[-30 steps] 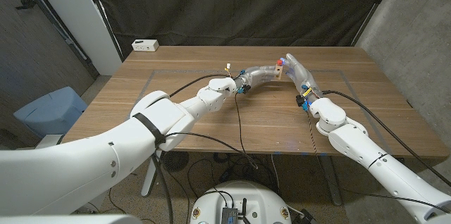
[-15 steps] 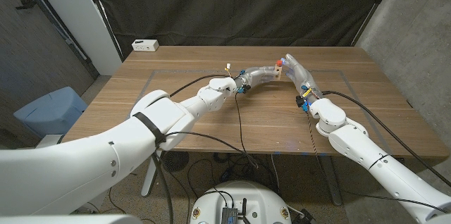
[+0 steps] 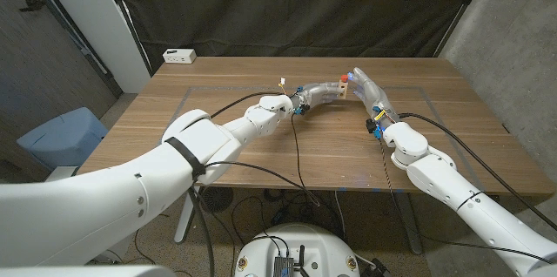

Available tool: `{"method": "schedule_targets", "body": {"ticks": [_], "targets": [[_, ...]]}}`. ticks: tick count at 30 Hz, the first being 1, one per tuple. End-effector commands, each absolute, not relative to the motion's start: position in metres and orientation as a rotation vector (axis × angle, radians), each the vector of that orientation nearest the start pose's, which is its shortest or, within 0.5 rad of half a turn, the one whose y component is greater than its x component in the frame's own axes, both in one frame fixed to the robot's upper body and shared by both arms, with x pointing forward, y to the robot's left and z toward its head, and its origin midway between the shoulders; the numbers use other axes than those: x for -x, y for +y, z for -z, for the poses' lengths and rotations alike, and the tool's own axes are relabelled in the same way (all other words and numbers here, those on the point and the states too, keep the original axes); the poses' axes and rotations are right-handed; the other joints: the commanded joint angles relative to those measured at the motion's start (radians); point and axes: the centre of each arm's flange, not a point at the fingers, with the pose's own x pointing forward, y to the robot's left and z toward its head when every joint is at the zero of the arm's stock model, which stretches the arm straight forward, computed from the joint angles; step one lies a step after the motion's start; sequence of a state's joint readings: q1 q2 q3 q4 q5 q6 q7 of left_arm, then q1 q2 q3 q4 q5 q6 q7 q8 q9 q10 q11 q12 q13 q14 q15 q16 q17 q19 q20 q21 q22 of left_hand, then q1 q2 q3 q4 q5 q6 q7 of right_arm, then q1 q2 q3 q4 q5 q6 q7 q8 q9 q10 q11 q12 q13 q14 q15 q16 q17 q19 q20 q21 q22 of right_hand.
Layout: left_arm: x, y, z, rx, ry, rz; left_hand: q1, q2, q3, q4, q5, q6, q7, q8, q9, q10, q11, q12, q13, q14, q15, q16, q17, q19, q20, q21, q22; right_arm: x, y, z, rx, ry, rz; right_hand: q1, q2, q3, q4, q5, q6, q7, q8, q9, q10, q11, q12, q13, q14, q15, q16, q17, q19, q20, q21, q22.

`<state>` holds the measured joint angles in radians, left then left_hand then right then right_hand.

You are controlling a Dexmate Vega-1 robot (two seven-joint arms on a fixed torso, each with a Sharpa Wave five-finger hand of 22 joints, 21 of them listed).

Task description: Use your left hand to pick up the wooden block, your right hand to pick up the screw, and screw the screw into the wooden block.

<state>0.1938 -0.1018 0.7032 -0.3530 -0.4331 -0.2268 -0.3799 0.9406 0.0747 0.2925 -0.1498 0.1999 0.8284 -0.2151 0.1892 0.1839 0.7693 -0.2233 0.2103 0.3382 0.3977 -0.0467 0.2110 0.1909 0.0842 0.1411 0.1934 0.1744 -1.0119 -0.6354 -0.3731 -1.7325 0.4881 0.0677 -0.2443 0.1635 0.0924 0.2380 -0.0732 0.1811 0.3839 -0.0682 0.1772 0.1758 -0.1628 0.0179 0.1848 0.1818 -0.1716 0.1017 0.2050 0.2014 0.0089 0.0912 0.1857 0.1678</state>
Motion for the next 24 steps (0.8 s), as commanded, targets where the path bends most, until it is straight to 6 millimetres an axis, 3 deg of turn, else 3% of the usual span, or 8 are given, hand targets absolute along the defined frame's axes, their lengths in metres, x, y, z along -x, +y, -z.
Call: {"method": "schedule_targets", "body": {"ticks": [1, 24], "targets": [[-0.7231, -0.0029, -0.0213, -0.259, -0.291, 0.694, -0.006, 0.001, 0.006, -0.002, 0.006, 0.012, 0.003, 0.009, 0.005, 0.0, 0.003, 0.006, 0.001, 0.0, -0.06, 0.001, 0.003, -0.004, 0.0, 0.005, 0.005, -0.5867, -0.251, 0.026, 0.144, -0.566, -0.126, -0.002, 0.001, 0.003, -0.003, 0.001, 0.007, -0.001, 0.007, 0.002, -0.004, -0.002, 0.007, 0.001, -0.064, 0.004, -0.001, 0.002, -0.006, 0.007, 0.004, 0.003], [-0.7236, -0.0008, -0.0211, -0.257, -0.292, 0.692, -0.007, 0.0, 0.006, -0.001, 0.005, 0.01, 0.003, 0.008, 0.005, 0.001, 0.003, 0.006, 0.001, -0.001, -0.059, 0.001, 0.003, -0.005, -0.001, 0.005, 0.005, -0.5788, -0.2444, 0.0269, 0.18, -0.566, -0.142, -0.003, 0.002, 0.006, -0.005, 0.001, 0.018, -0.006, 0.01, 0.002, -0.003, -0.002, 0.007, 0.001, -0.066, 0.003, -0.002, 0.001, -0.006, 0.007, 0.004, 0.003]]}}
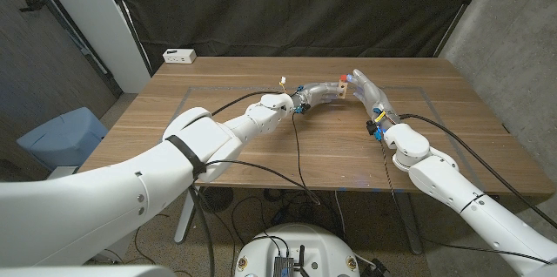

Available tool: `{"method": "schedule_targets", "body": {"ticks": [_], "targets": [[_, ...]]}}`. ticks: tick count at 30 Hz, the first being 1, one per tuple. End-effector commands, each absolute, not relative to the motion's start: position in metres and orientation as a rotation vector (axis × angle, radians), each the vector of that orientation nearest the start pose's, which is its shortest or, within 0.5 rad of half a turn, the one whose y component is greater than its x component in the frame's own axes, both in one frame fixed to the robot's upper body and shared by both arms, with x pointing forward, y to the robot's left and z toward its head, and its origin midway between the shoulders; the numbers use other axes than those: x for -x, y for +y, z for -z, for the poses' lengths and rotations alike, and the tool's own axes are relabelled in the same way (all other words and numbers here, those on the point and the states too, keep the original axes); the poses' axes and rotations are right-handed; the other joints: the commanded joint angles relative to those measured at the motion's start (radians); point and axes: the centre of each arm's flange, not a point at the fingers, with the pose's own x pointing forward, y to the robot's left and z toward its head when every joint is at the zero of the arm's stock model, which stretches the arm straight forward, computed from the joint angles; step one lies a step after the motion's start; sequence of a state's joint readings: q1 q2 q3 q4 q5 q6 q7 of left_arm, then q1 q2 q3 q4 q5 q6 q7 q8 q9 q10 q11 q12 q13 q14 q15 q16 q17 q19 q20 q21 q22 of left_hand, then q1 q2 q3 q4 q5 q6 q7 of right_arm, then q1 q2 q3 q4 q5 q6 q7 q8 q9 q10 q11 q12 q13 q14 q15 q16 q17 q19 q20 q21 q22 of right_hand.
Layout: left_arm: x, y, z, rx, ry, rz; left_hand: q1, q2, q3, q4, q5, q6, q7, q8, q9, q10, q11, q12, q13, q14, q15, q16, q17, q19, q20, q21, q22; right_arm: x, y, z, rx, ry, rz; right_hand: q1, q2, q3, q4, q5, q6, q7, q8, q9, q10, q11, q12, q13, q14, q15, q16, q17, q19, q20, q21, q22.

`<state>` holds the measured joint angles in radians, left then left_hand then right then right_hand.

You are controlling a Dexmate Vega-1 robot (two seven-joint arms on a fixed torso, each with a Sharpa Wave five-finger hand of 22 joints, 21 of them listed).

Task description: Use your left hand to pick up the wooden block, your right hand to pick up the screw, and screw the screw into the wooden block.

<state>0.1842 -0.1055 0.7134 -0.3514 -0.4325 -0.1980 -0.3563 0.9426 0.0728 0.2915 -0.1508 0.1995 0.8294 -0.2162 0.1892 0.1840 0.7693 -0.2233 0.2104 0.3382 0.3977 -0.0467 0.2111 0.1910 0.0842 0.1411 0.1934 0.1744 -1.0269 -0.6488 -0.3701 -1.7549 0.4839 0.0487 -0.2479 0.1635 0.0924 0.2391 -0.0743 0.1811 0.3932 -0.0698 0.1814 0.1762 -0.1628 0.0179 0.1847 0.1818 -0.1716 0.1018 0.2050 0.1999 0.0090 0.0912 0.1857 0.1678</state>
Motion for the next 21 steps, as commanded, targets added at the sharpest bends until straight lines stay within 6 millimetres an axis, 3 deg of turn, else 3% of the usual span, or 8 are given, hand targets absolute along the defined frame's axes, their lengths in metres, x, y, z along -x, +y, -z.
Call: {"method": "schedule_targets", "body": {"ticks": [1, 21], "targets": [[-0.7236, -0.0008, -0.0211, -0.257, -0.293, 0.693, -0.009, 0.002, 0.007, 0.0, 0.005, 0.009, 0.004, 0.008, 0.005, 0.001, 0.003, 0.006, 0.001, -0.001, -0.059, 0.001, 0.003, -0.005, -0.001, 0.005, 0.005, -0.5786, -0.2441, 0.027, 0.181, -0.566, -0.142, -0.003, 0.003, 0.004, -0.003, 0.001, 0.009, -0.004, 0.006, 0.001, -0.003, -0.002, 0.007, 0.001, -0.066, 0.003, -0.002, 0.003, -0.007, 0.006, 0.004, 0.003], [-0.7229, 0.0, -0.0198, -0.252, -0.3, 0.701, -0.01, 0.002, 0.007, 0.0, 0.005, 0.01, 0.004, 0.008, 0.005, 0.0, 0.004, 0.006, 0.001, -0.001, -0.06, 0.001, 0.003, -0.005, 0.0, 0.005, 0.005, -0.5743, -0.2483, 0.0267, 0.178, -0.57, -0.124, -0.001, 0.003, 0.007, -0.007, 0.001, 0.013, -0.004, 0.006, 0.002, 0.0, -0.002, 0.008, 0.001, -0.066, 0.003, -0.002, 0.002, -0.006, 0.006, 0.004, 0.003]]}}
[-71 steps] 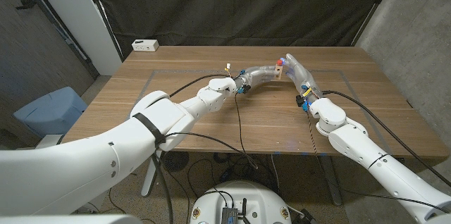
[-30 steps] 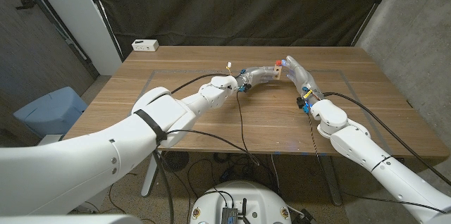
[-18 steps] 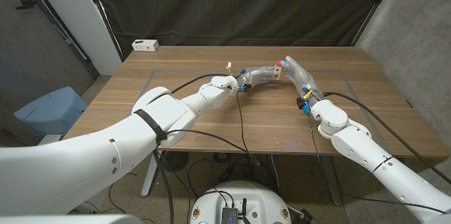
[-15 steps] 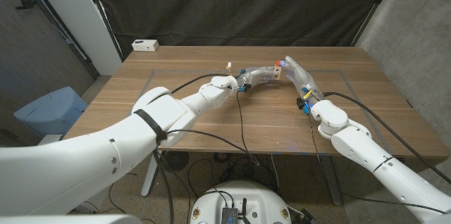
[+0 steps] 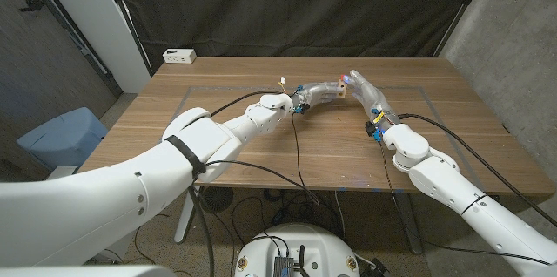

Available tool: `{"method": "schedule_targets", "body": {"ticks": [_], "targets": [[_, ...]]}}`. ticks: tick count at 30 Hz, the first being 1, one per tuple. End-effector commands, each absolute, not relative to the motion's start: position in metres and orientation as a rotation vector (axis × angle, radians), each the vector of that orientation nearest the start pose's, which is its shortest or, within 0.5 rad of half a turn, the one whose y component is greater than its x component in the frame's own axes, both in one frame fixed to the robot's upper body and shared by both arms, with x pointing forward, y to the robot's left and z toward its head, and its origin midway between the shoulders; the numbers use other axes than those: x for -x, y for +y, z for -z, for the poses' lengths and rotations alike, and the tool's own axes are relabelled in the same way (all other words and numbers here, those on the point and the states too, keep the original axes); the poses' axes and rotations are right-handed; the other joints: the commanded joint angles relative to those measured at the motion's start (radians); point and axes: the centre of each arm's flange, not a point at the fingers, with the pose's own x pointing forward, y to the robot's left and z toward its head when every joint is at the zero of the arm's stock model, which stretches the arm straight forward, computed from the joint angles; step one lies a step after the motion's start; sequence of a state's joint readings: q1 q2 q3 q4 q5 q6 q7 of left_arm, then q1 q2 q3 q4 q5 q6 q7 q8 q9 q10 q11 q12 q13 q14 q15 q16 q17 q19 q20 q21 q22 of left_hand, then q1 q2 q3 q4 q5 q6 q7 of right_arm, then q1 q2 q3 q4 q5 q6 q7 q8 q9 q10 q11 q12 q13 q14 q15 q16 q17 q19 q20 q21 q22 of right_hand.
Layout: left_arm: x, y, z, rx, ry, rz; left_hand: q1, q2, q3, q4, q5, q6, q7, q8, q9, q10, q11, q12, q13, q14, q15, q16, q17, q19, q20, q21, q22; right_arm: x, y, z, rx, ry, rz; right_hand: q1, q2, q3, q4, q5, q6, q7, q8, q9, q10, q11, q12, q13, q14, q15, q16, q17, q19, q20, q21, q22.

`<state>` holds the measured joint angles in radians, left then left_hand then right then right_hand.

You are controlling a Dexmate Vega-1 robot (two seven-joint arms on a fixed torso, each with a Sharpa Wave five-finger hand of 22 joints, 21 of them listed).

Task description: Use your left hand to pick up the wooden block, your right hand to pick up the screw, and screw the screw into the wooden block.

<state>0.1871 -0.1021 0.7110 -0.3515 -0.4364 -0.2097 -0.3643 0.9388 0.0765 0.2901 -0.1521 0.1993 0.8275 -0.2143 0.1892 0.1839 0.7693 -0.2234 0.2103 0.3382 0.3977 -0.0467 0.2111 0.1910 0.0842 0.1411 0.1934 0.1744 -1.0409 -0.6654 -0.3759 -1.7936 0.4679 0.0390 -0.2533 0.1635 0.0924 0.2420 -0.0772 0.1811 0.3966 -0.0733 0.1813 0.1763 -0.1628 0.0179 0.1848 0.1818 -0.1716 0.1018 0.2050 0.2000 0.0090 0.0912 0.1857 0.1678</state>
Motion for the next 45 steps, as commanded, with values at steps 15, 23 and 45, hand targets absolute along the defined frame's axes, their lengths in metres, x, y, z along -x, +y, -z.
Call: {"method": "schedule_targets", "body": {"ticks": [15, 23, 45], "targets": [[-0.724, 0.0, -0.022, -0.259, -0.294, 0.694, -0.006, -0.002, 0.008, 0.001, 0.006, 0.011, 0.002, 0.008, 0.005, -0.001, 0.003, 0.006, 0.001, -0.002, -0.06, 0.001, 0.003, -0.005, 0.0, 0.005, 0.005, -0.576, -0.263, 0.023, 0.179, -0.569, -0.08, 0.0, 0.004, 0.005, -0.006, 0.001, 0.01, 0.001, 0.005, 0.001, 0.002, -0.002, 0.009, 0.001, -0.064, 0.002, -0.002, 0.001, -0.003, 0.006, 0.006, 0.003], [-0.725, 0.0, -0.023, -0.26, -0.285, 0.68, -0.007, -0.002, 0.008, 0.001, 0.006, 0.012, 0.003, 0.009, 0.005, -0.001, 0.003, 0.006, 0.001, -0.002, -0.059, 0.001, 0.003, -0.004, 0.0, 0.005, 0.005, -0.584, -0.269, 0.022, 0.172, -0.556, -0.071, -0.001, 0.003, 0.005, -0.006, 0.001, 0.004, 0.003, 0.002, 0.002, 0.001, -0.003, 0.008, 0.001, -0.063, 0.003, -0.001, 0.001, -0.002, 0.005, 0.006, 0.003], [-0.725, 0.001, -0.023, -0.262, -0.283, 0.679, -0.008, -0.003, 0.008, 0.001, 0.005, 0.014, 0.003, 0.009, 0.005, 0.001, 0.004, 0.006, 0.001, -0.002, -0.061, 0.001, 0.003, -0.005, -0.001, 0.005, 0.005, -0.607, -0.269, 0.014, 0.146, -0.554, -0.093, -0.008, 0.0, 0.003, -0.005, 0.0, -0.006, 0.002, 0.0, 0.002, -0.003, -0.002, 0.006, 0.001, -0.065, 0.004, -0.001, 0.002, -0.002, 0.005, 0.005, 0.003]]}}
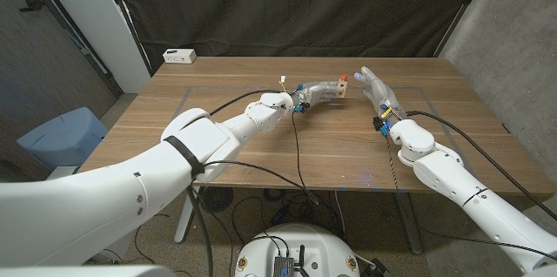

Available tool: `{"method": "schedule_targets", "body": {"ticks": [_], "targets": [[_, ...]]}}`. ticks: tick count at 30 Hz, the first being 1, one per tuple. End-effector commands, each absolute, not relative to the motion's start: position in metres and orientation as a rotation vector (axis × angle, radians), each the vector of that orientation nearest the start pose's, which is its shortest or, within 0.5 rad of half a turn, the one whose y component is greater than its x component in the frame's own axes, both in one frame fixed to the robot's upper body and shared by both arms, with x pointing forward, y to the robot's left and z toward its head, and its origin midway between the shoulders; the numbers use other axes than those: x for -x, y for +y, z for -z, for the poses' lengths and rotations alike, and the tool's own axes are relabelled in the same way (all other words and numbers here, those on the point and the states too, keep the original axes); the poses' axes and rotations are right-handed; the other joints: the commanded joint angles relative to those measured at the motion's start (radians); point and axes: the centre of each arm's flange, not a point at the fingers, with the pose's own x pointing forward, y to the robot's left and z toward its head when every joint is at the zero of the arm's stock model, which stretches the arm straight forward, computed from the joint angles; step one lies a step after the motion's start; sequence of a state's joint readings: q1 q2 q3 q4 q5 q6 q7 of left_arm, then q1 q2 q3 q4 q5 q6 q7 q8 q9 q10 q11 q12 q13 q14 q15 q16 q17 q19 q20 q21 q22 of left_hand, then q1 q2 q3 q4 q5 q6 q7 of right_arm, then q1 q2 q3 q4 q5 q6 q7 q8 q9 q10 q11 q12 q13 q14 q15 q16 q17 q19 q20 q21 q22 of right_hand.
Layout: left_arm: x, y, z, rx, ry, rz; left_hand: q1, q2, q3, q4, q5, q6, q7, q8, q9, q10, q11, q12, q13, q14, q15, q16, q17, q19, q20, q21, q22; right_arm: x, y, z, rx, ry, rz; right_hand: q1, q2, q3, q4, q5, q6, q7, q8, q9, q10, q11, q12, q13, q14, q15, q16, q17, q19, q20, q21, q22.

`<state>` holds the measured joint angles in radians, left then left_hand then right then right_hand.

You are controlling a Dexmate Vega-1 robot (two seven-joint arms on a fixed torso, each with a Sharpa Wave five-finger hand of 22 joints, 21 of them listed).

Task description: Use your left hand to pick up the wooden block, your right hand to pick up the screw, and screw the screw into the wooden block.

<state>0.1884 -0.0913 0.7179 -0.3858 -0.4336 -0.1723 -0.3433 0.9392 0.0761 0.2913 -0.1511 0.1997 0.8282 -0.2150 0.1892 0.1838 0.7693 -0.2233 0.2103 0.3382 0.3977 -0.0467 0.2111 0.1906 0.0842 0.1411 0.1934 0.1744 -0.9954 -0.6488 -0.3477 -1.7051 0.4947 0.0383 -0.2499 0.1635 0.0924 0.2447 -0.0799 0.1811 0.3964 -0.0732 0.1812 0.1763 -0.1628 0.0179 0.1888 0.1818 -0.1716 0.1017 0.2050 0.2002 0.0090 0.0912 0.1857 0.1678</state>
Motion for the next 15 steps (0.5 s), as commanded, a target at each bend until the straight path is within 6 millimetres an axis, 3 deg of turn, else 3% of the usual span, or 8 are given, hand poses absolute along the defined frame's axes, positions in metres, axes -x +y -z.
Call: {"method": "schedule_targets", "body": {"ticks": [1, 15], "targets": [[-0.7254, 0.0012, -0.0234, -0.263, -0.283, 0.678, -0.008, -0.003, 0.007, 0.0, 0.005, 0.011, 0.003, 0.009, 0.005, 0.001, 0.004, 0.006, 0.001, -0.002, -0.061, 0.001, 0.003, -0.005, -0.001, 0.005, 0.005, -0.607, -0.2687, 0.0141, 0.147, -0.555, -0.094, -0.008, 0.0, 0.0, -0.002, 0.0, -0.006, 0.002, 0.0, 0.002, -0.003, -0.002, 0.002, 0.001, -0.065, 0.004, -0.001, 0.002, -0.002, 0.005, 0.005, 0.003], [-0.7238, 0.0004, -0.0221, -0.261, -0.294, 0.694, -0.008, -0.002, 0.008, -0.001, 0.005, 0.01, 0.002, 0.008, 0.005, 0.0, 0.003, 0.006, 0.001, -0.002, -0.059, 0.001, 0.003, -0.005, -0.001, 0.005, 0.005, -0.608, -0.2599, 0.0122, 0.149, -0.567, -0.115, -0.011, 0.0, 0.0, -0.002, 0.0, -0.005, 0.004, 0.001, 0.002, -0.003, -0.003, 0.003, 0.001, -0.065, 0.004, -0.001, 0.003, -0.003, 0.003, 0.005, 0.003]]}}
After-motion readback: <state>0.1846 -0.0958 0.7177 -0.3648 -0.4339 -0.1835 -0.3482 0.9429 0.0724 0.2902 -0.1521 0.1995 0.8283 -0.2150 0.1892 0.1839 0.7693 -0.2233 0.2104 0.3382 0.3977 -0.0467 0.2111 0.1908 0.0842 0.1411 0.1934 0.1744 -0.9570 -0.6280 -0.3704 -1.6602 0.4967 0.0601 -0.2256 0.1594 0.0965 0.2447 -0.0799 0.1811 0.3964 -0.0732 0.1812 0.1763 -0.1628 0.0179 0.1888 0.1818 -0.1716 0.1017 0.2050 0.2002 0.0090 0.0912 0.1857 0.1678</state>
